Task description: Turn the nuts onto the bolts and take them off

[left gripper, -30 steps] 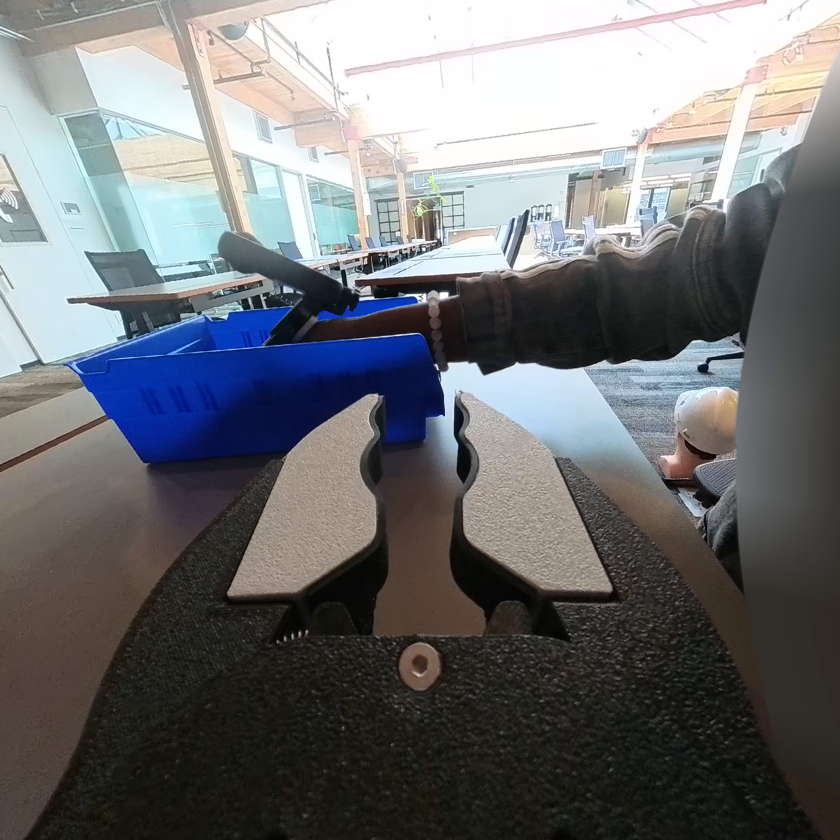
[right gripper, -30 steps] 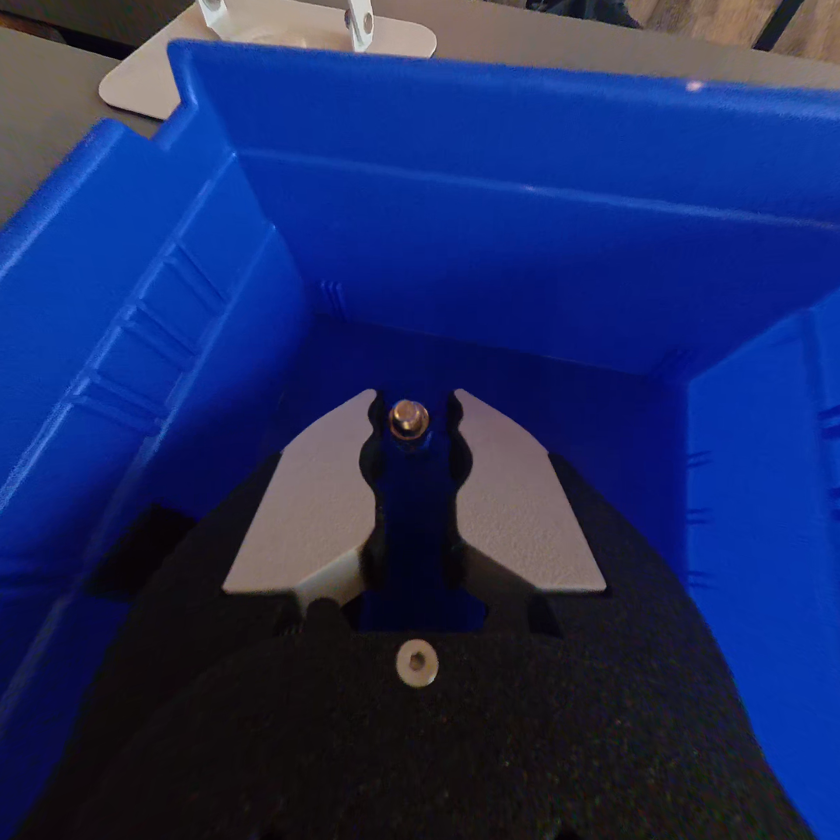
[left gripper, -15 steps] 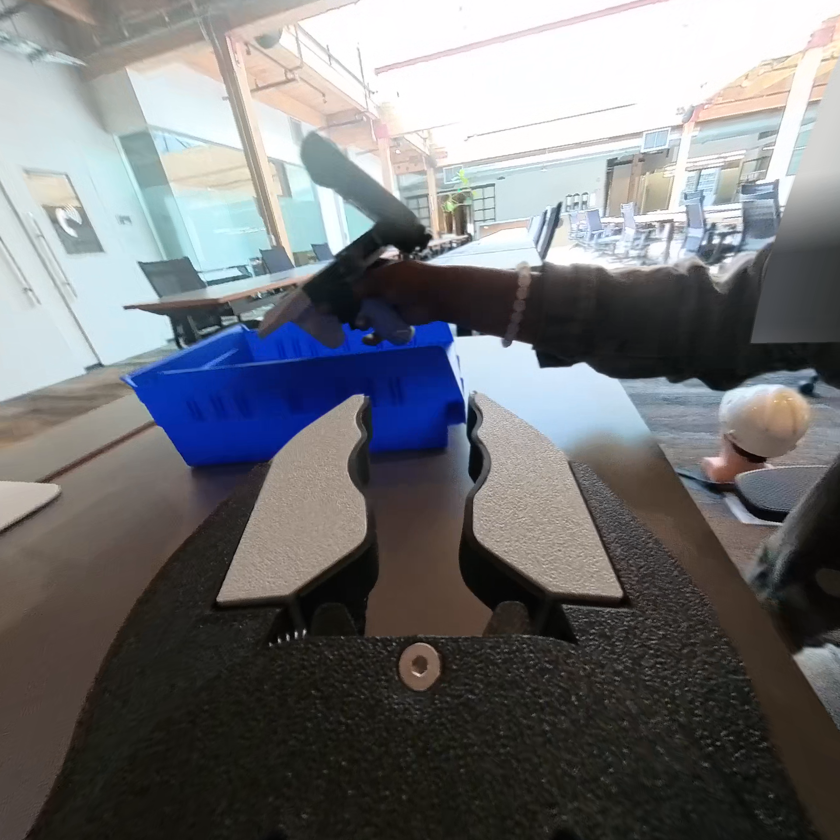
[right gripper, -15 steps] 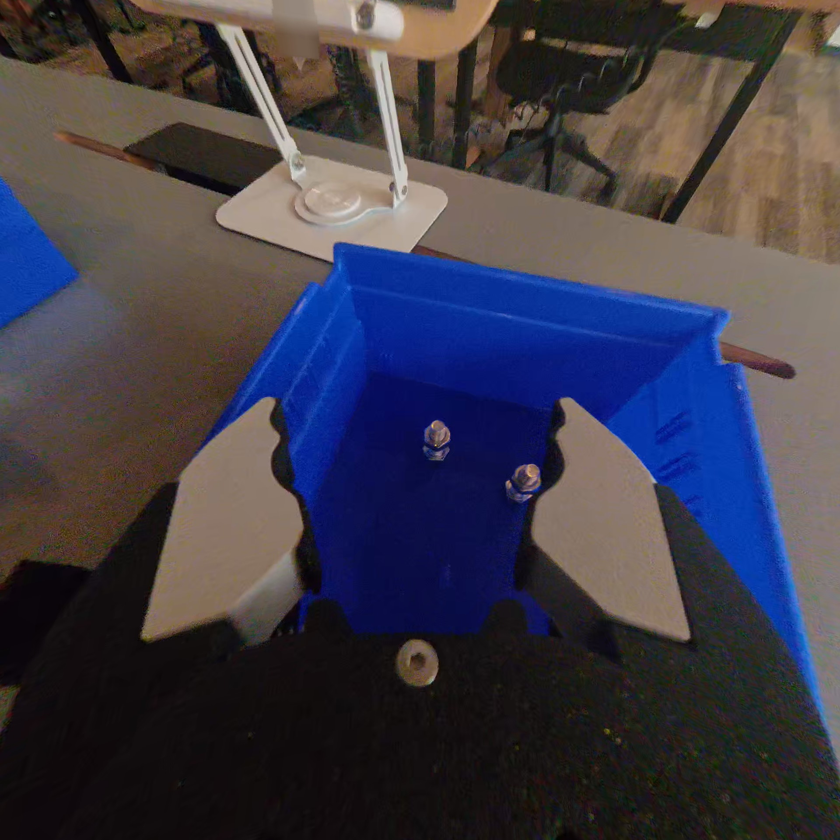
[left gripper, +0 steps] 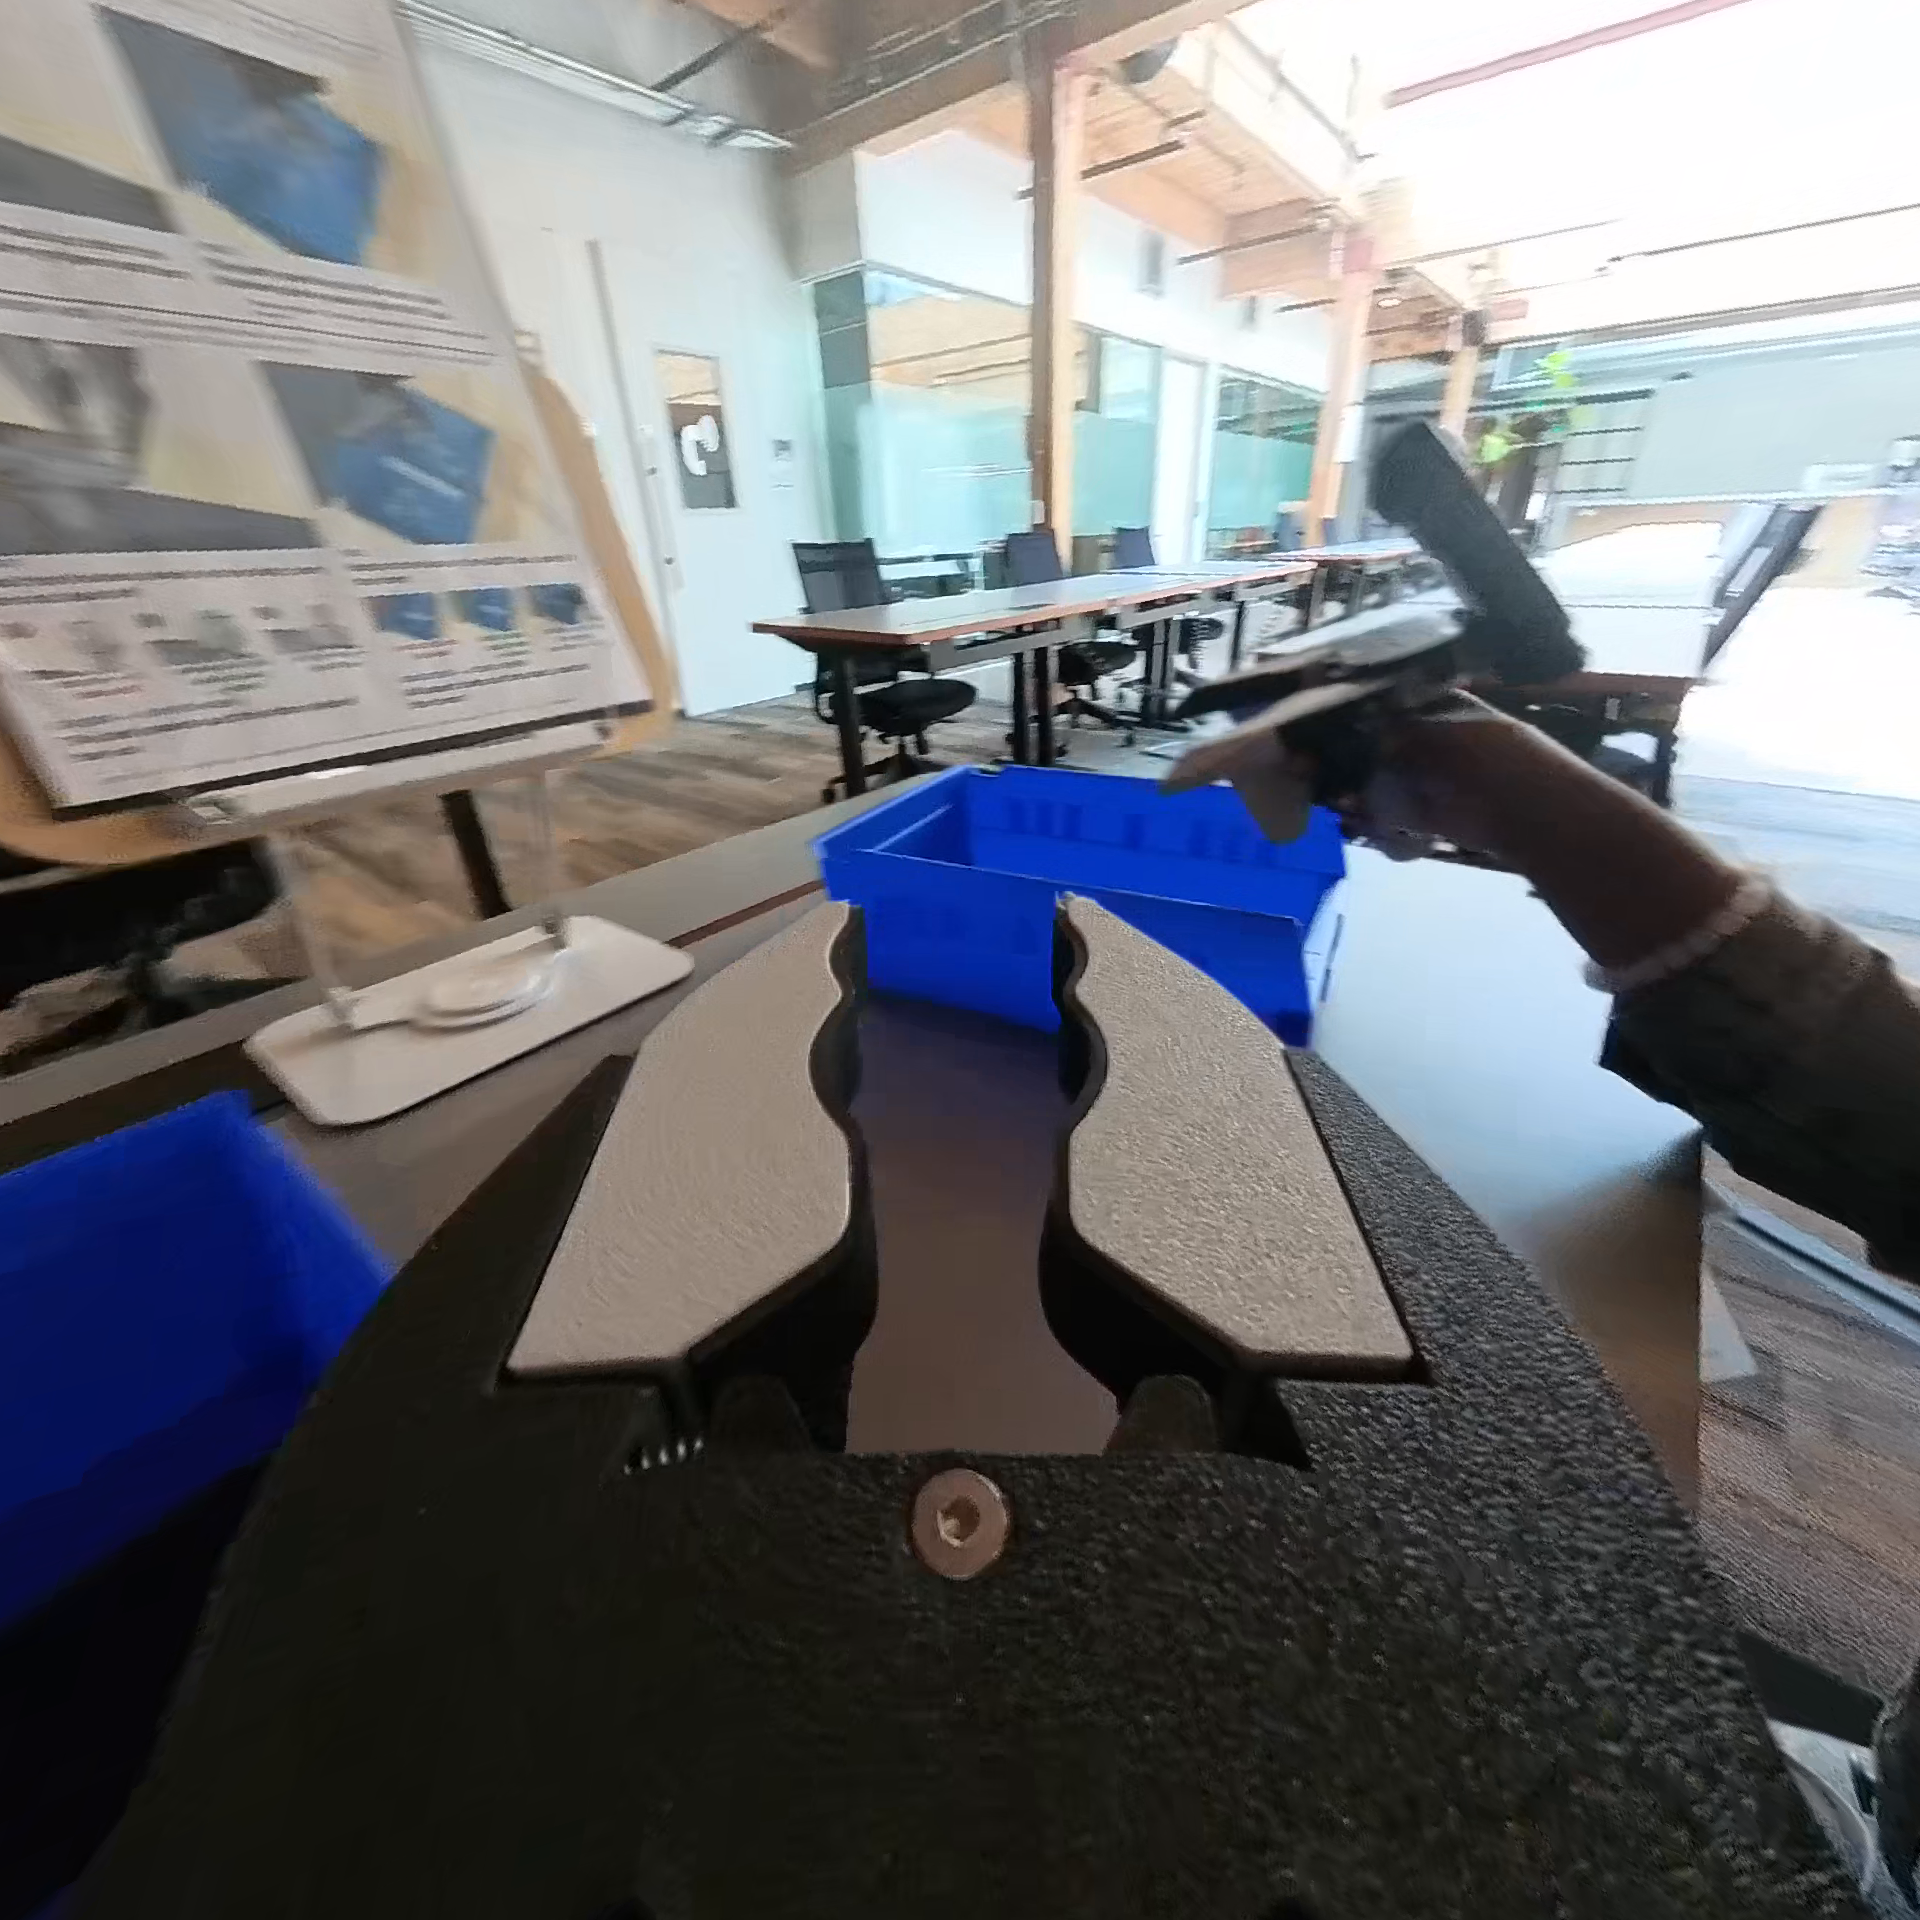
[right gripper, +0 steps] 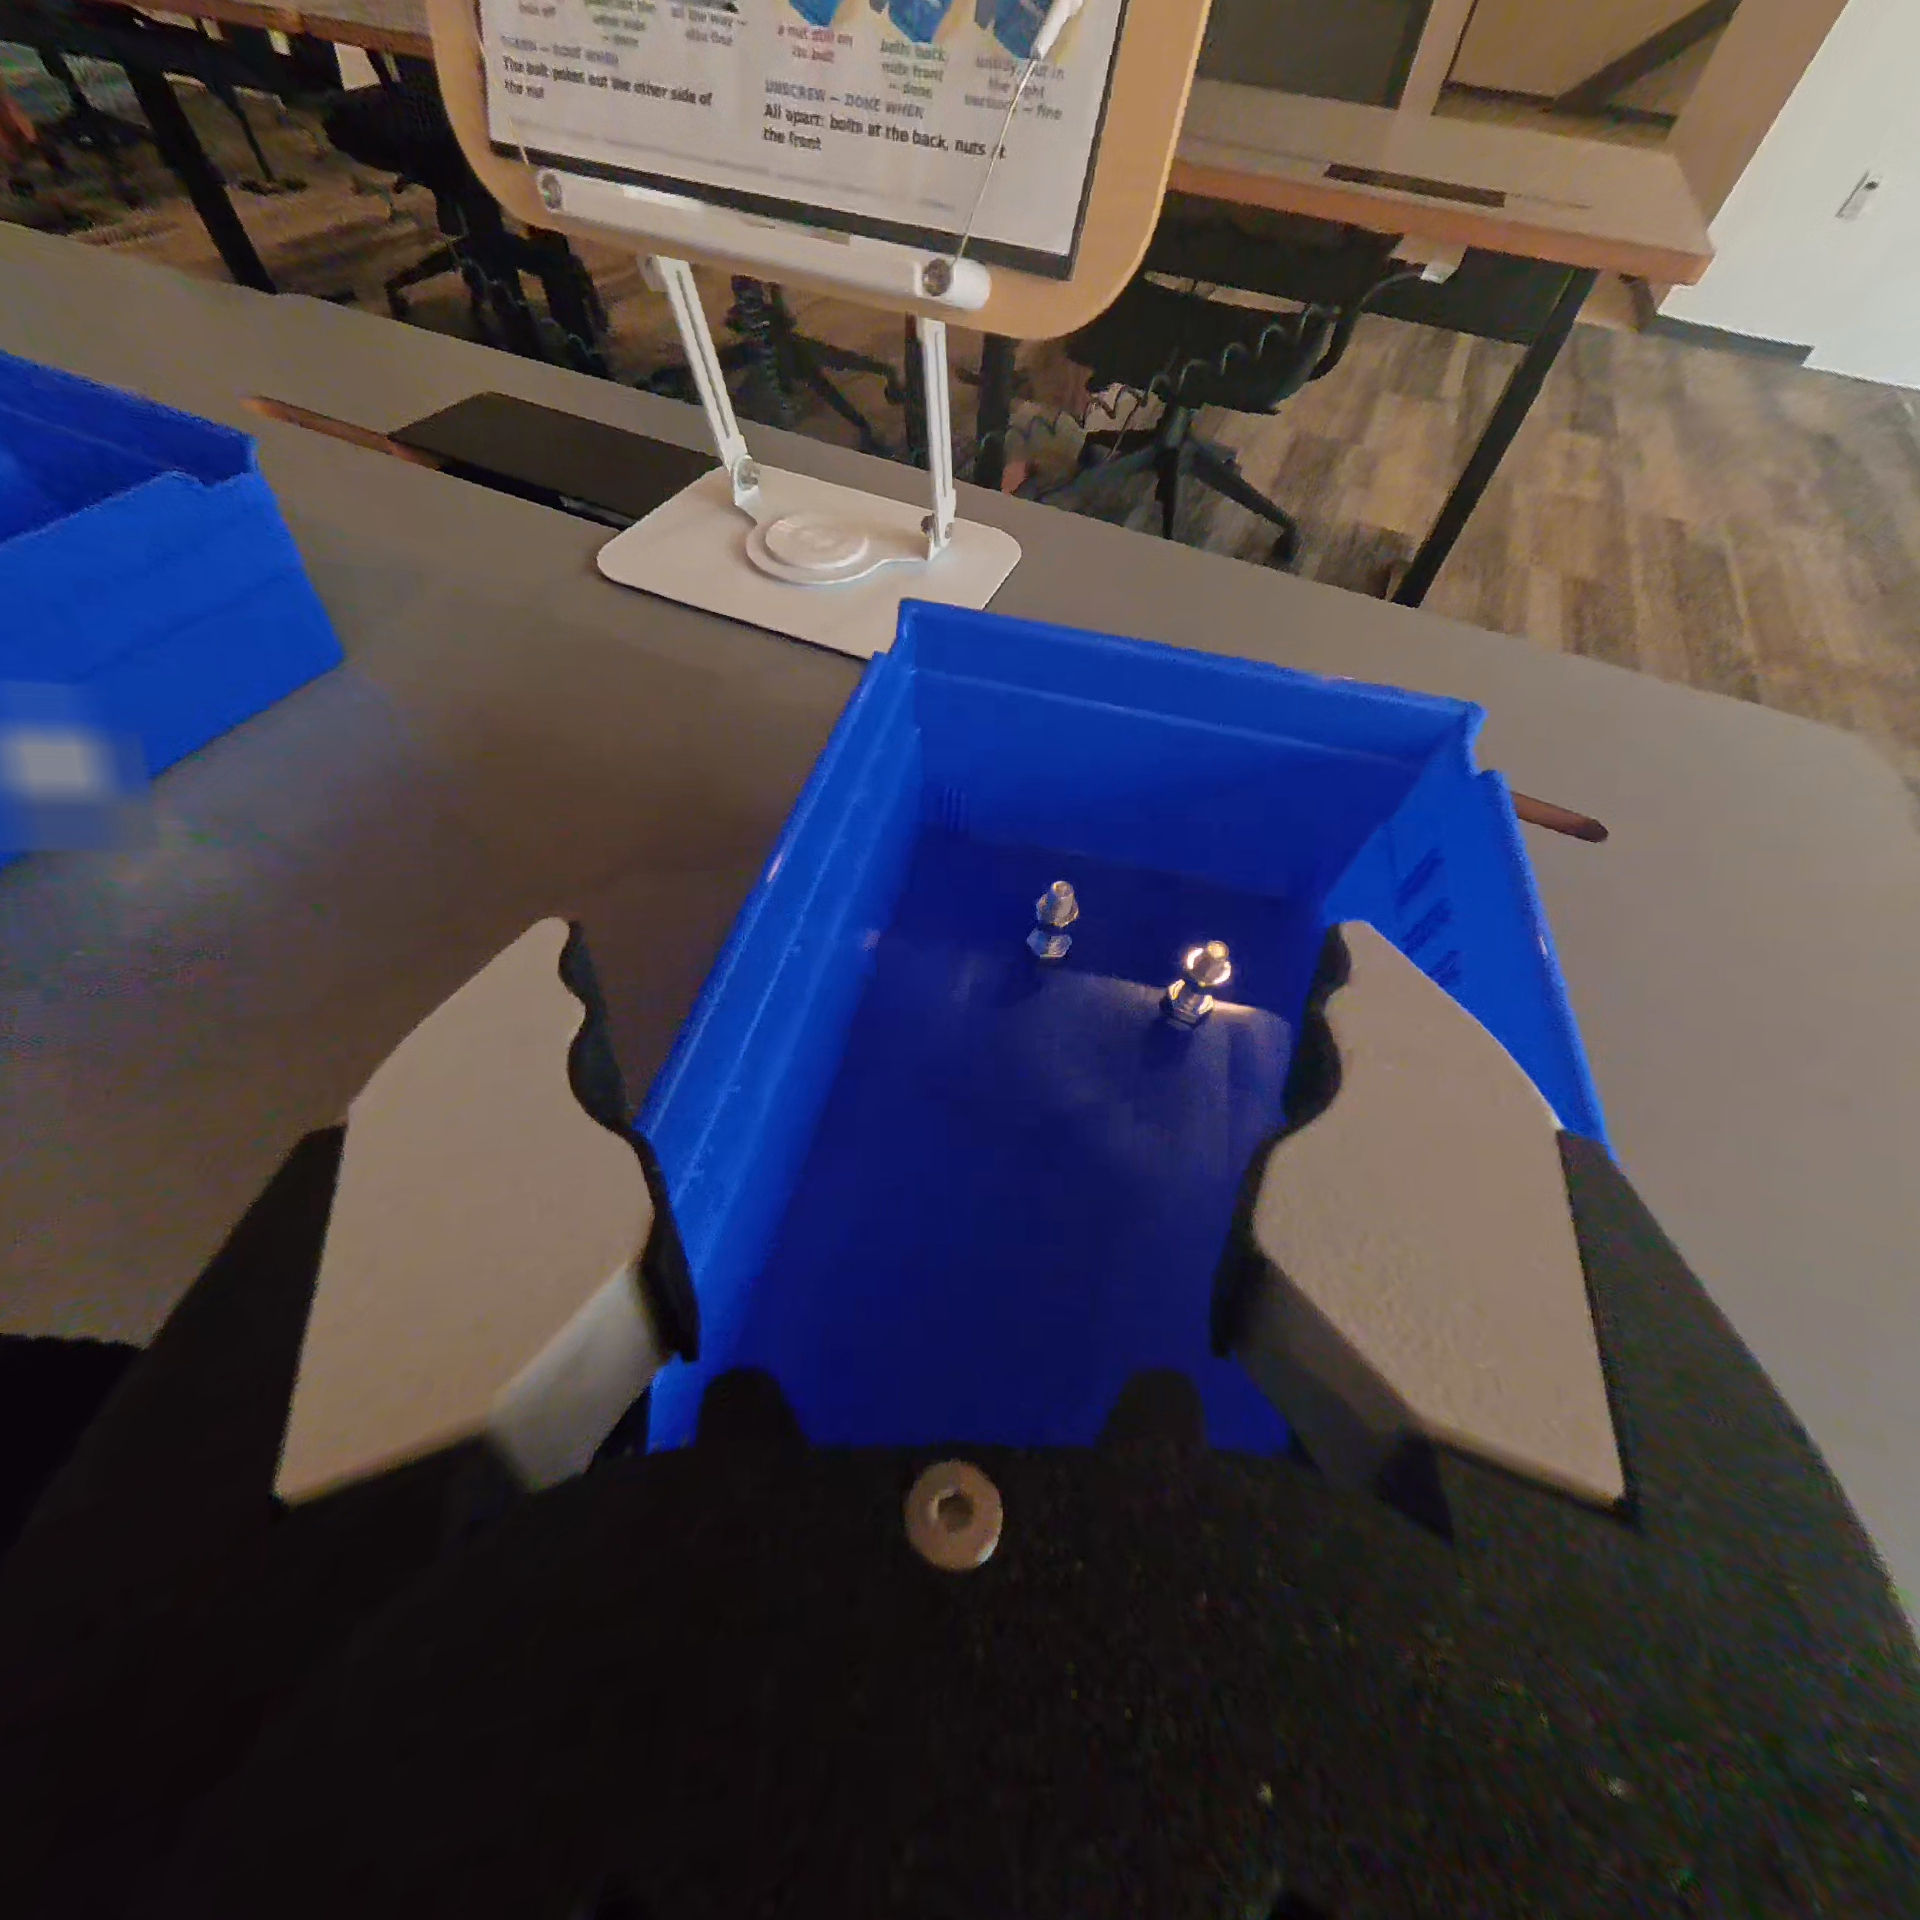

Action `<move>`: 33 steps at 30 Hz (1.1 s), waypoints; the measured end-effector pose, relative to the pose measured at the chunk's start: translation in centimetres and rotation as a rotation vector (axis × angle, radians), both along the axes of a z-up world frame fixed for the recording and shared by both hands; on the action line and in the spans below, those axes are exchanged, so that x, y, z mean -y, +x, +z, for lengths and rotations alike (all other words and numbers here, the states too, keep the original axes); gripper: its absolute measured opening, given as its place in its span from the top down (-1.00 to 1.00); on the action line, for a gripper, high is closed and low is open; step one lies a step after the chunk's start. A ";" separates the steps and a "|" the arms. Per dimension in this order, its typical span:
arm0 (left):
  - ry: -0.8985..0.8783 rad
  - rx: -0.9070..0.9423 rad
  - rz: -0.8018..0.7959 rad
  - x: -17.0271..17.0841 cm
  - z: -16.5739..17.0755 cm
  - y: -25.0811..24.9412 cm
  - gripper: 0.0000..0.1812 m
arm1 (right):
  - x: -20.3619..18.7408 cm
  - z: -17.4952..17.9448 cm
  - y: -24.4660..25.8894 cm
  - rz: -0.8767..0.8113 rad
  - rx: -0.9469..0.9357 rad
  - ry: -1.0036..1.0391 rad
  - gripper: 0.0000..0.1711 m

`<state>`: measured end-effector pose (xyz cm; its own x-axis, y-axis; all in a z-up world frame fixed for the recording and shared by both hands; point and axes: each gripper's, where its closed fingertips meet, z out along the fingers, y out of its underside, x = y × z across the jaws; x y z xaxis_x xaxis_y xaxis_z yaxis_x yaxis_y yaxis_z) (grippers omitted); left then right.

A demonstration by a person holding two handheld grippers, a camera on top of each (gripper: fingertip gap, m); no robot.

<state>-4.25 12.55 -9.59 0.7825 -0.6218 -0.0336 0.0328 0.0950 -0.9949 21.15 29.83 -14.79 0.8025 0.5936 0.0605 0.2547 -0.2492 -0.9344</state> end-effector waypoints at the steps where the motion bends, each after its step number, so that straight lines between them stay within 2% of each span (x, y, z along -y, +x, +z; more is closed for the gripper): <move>1: 0.003 0.004 0.029 0.3 0.5 -1.5 0.63 | 0.3 0.0 0.2 -0.009 0.005 0.011 -0.46; 6: 0.020 0.055 0.262 1.6 2.4 -9.7 0.66 | 1.6 0.3 1.9 -0.110 0.041 0.061 -0.41; 10: 0.053 0.100 0.381 3.0 3.2 -14.4 0.67 | 2.7 0.7 3.7 -0.191 0.047 0.102 -0.36; 14: 0.020 0.075 0.458 3.8 2.6 -17.8 0.66 | 4.1 1.0 5.5 -0.260 0.062 0.133 -0.32; 17: -0.086 0.013 0.497 3.8 0.9 -19.8 0.66 | 4.9 0.8 6.9 -0.321 0.100 0.139 -0.32; 22: -0.339 -0.182 0.429 3.6 -3.5 -20.0 0.82 | 6.7 0.2 8.9 -0.409 0.132 0.151 -0.31; 27: -0.632 -0.444 0.250 3.3 -8.5 -18.8 0.82 | 7.9 0.1 9.6 -0.422 0.112 0.149 -0.31; 33: -0.791 -0.615 0.169 2.0 -10.9 -18.9 0.82 | 8.9 1.1 10.2 -0.436 0.116 0.189 -0.30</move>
<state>-23.18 10.52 -20.46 0.8479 -0.5229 -0.0871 -0.4590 -0.6422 -0.6139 31.31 20.97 -13.70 0.9555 0.1736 0.2385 0.2695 -0.1848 -0.9451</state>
